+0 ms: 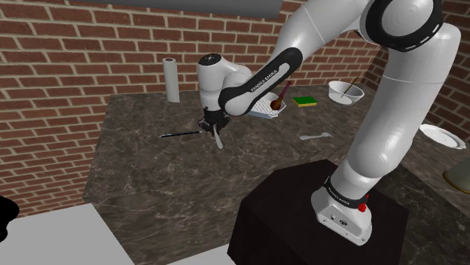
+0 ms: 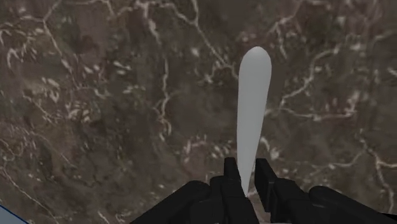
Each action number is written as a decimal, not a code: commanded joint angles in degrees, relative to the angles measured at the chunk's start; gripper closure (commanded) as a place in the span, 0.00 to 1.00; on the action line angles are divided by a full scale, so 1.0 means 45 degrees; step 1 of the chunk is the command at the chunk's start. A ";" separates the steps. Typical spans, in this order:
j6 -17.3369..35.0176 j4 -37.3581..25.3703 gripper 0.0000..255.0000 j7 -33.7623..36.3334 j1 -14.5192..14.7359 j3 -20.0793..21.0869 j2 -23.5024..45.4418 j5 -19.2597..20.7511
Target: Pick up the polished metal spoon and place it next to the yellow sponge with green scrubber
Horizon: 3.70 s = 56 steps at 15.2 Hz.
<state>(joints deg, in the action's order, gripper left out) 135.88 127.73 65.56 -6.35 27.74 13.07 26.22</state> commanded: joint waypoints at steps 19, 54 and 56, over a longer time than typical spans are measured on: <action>-0.1563 -0.0384 1.00 -0.1338 -0.0281 0.0390 -0.1560 -0.1554; 0.0555 0.5386 1.00 -1.1928 -0.3984 -0.5731 -0.7498 -0.3016; 0.0703 0.5352 1.00 -1.2630 -0.4299 -0.6259 -0.7425 -0.2868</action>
<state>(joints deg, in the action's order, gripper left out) 138.38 151.40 10.70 -24.81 1.03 -20.30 12.84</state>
